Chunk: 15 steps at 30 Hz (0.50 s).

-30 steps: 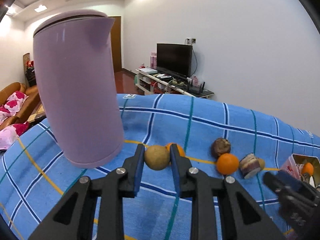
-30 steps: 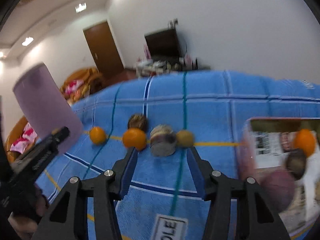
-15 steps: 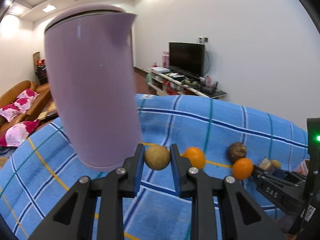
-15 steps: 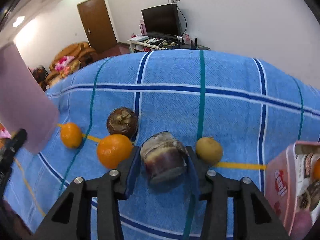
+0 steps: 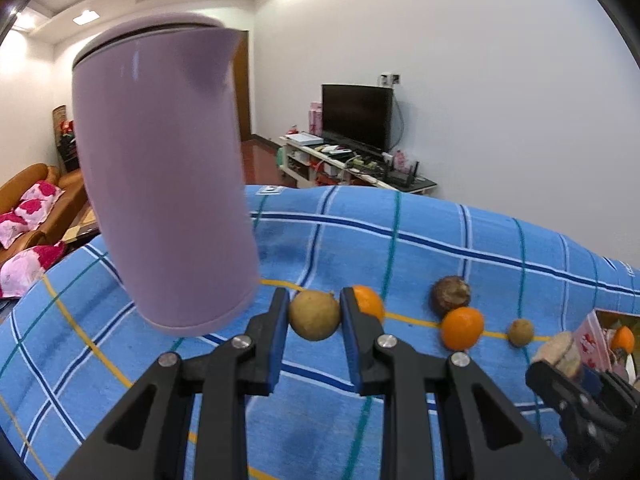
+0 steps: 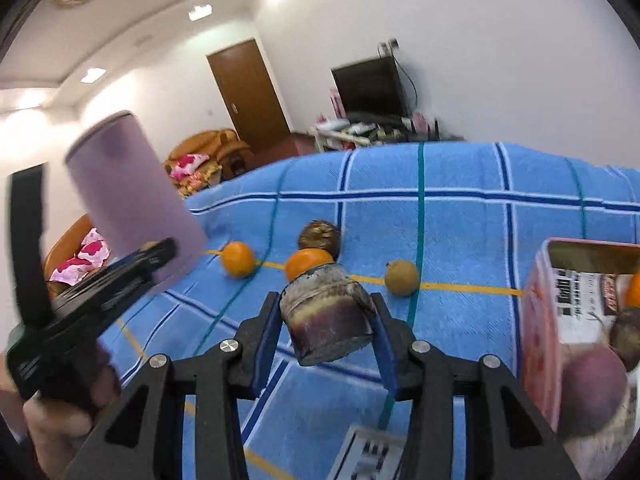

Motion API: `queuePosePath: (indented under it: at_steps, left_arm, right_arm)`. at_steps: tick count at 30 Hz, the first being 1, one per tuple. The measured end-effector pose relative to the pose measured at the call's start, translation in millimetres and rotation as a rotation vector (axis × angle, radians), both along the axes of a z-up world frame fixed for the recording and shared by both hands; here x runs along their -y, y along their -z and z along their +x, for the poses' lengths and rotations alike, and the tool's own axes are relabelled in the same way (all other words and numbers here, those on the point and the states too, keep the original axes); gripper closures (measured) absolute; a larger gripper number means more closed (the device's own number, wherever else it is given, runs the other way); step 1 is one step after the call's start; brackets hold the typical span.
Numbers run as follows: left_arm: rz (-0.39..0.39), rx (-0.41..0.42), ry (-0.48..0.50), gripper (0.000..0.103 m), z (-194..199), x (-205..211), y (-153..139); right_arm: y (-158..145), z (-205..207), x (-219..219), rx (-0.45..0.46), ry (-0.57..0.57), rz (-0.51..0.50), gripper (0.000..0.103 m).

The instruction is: Organize fruits

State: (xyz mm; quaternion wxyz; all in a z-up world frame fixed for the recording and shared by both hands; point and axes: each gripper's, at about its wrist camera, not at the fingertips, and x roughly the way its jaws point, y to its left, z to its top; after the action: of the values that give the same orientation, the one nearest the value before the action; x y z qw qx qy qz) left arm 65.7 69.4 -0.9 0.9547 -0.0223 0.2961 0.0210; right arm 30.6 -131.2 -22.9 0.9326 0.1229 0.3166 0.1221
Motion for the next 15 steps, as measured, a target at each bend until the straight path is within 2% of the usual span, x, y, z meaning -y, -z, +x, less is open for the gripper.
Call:
queuePosePath:
  at_steps: [5, 10, 15]
  left_arm:
    - [0.022, 0.014, 0.054, 0.075, -10, 18, 0]
    - [0.067, 0.032, 0.086, 0.075, -18, 36, 0]
    - [0.099, 0.045, 0.106, 0.075, -23, 46, 0]
  right_arm:
    - [-13, -29, -14, 0.095, 0.07, -0.138, 0.058]
    - [-18, -46, -12, 0.14, 0.133, -0.203, 0.058]
    - [-20, -53, -4, 0.15, 0.178, -0.221, 0.058]
